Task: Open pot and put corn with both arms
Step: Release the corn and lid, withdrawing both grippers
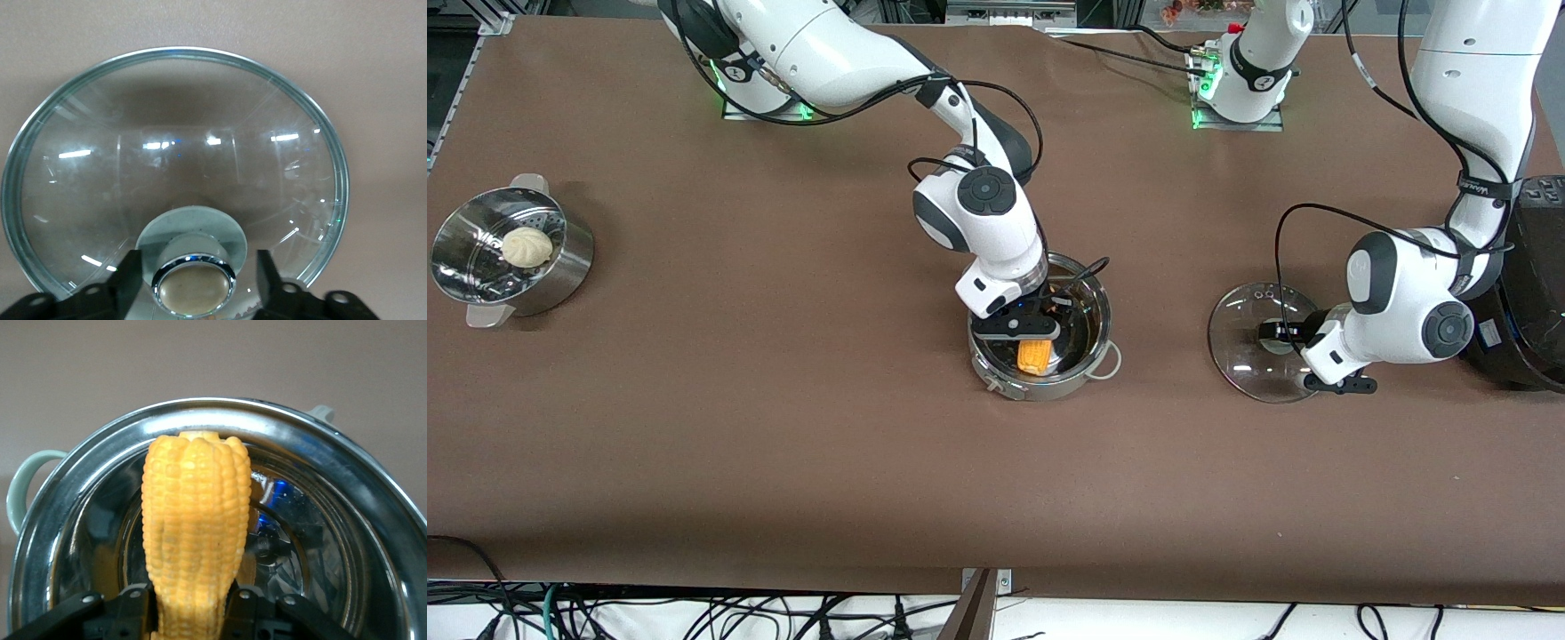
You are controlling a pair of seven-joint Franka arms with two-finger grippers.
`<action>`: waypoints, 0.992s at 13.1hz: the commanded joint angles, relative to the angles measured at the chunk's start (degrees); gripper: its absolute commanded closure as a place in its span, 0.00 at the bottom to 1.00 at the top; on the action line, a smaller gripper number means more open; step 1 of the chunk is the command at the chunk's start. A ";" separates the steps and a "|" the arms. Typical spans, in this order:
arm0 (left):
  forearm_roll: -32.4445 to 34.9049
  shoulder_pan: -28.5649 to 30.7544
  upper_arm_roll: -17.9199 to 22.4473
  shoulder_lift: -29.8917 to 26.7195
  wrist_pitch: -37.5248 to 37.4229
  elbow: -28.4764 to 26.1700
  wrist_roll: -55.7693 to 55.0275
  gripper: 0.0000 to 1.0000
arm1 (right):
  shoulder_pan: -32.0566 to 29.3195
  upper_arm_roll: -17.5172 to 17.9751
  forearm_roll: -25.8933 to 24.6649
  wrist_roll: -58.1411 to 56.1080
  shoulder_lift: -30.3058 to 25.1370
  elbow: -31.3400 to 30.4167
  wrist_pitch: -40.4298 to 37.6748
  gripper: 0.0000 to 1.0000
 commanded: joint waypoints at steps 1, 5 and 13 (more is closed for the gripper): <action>-0.80 -0.08 0.00 -2.81 -2.59 1.49 0.61 0.00 | 0.40 0.15 -1.04 -0.14 0.80 2.15 -0.45 0.00; -0.45 -1.21 -0.18 -7.04 -12.25 8.25 -2.89 0.00 | 0.57 0.24 -0.96 0.13 0.44 2.15 -0.89 0.00; 6.41 -5.79 -1.94 -13.79 -33.88 25.23 -9.33 0.00 | -0.04 0.15 -0.78 -0.75 -6.75 1.89 -12.83 0.00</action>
